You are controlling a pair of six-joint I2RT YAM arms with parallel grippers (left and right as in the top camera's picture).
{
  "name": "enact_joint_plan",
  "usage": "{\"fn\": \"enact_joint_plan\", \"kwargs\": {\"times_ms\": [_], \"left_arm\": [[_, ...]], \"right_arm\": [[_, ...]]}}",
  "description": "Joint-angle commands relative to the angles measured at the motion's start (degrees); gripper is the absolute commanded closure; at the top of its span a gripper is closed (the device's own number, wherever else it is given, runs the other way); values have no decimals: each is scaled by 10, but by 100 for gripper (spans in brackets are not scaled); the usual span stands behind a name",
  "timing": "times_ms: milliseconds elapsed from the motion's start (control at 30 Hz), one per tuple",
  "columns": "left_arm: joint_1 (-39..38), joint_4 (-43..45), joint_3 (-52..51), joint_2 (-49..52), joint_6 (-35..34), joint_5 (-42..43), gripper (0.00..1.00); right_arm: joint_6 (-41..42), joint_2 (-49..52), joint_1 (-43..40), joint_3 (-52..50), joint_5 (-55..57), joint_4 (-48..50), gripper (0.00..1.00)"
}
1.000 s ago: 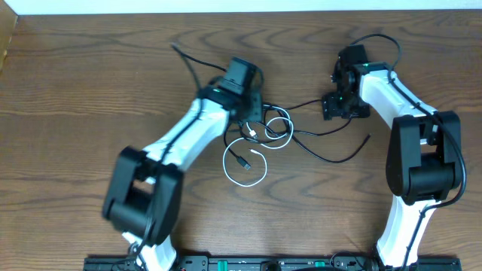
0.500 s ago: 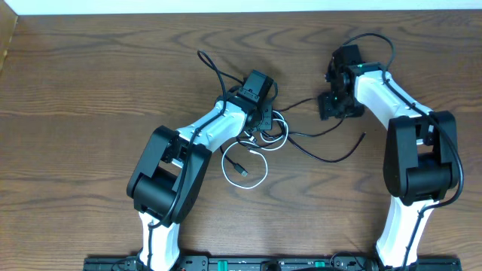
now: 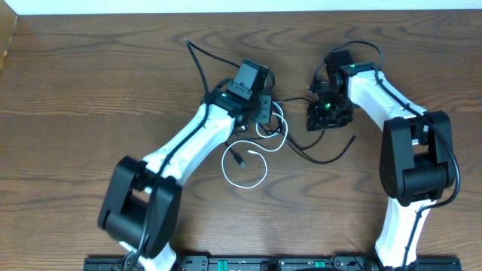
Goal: Untangle cables
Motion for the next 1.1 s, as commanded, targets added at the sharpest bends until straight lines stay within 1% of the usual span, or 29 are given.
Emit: {"fn": "enact_joint_plan", "kwargs": {"times_ms": [0, 167, 267, 333, 533, 733, 867, 933, 1000, 1067], "left_arm": [[3, -12, 3, -4, 28, -2, 93], [6, -34, 3, -2, 56, -2, 93], [16, -39, 3, -2, 56, -2, 93], [27, -43, 3, -2, 55, 2, 92], [58, -55, 3, -2, 56, 107, 92], [66, -55, 3, -2, 60, 150, 92], [66, -56, 3, -2, 97, 190, 93], [66, -58, 3, -2, 125, 201, 93], [66, -64, 2, -2, 167, 201, 93], [66, -70, -2, -2, 209, 201, 93]], "right_arm": [[-19, -29, 2, -4, -127, 0, 53], [-63, -34, -7, -4, -289, 4, 53], [-92, -34, -15, -4, -375, 4, 53], [-107, -34, -20, -4, -411, 7, 52], [-109, -34, -21, -5, -413, 20, 51], [-108, -34, -8, -5, -406, 46, 51], [-108, -34, 2, -5, -352, 50, 52], [-108, -34, 6, -5, -322, 50, 60], [-108, -34, 6, -5, -300, 50, 72], [-108, -34, 4, -5, -289, 49, 79]]}}
